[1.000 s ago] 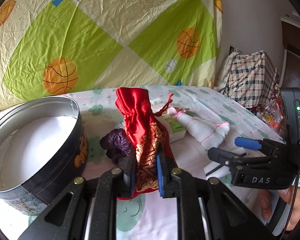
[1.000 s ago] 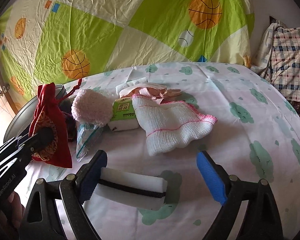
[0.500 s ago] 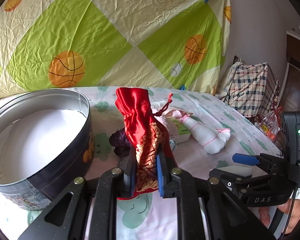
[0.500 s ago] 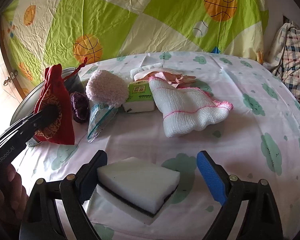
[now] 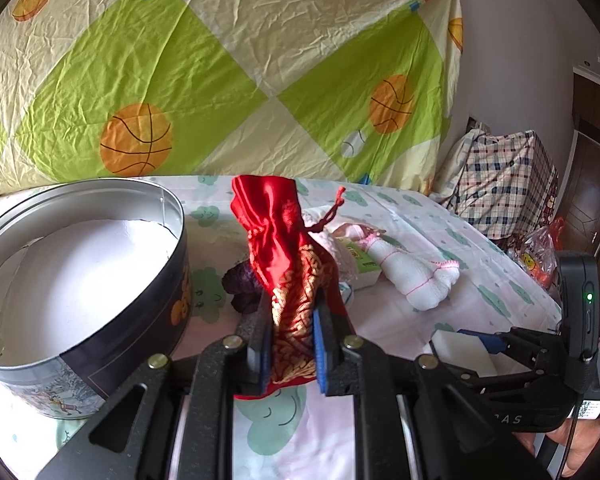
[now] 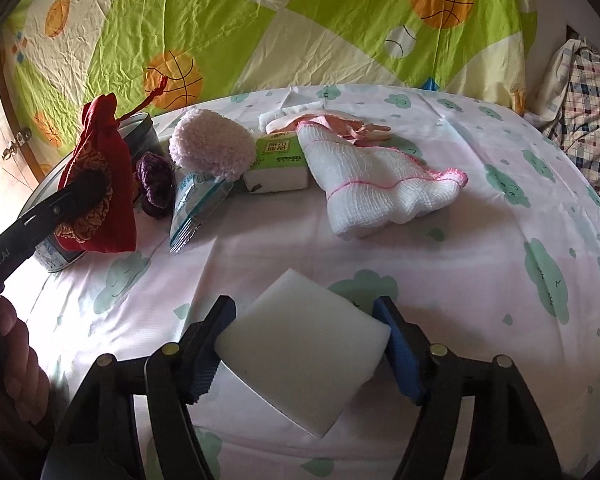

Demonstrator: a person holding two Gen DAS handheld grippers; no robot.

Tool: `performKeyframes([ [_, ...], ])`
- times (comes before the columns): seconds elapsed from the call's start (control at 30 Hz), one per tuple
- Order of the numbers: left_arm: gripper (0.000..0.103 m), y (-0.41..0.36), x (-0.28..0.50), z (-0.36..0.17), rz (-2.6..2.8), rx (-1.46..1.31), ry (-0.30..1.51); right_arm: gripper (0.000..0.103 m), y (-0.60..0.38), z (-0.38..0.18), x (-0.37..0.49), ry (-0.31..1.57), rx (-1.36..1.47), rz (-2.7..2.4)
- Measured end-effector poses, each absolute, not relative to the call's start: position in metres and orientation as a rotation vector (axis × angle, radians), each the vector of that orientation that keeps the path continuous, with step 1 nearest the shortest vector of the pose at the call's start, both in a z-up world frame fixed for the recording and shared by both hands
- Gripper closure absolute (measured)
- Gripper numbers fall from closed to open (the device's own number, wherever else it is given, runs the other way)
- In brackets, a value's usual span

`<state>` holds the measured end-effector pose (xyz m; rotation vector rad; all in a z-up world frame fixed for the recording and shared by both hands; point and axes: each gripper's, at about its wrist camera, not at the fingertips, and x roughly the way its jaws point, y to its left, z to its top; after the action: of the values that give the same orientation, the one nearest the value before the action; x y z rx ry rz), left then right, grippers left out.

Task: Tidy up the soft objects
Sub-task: 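Carry the red pouch and white sponge over the round tin with both tools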

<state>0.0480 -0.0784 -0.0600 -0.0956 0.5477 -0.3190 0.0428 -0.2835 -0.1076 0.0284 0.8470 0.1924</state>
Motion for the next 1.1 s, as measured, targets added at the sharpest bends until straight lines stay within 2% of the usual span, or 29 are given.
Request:
performKeyframes([
  [0.63, 0.088, -0.071, 0.034, -0.054, -0.274, -0.083, 0.487, 0.034, -0.271, -0.079, 0.024, 0.631, 0.043, 0.267],
  [1.1, 0.088, -0.032, 0.033, -0.052, -0.181, -0.113, 0.46, 0.034, -0.249, -0.061, 0.036, 0.487, 0.056, 0.305],
])
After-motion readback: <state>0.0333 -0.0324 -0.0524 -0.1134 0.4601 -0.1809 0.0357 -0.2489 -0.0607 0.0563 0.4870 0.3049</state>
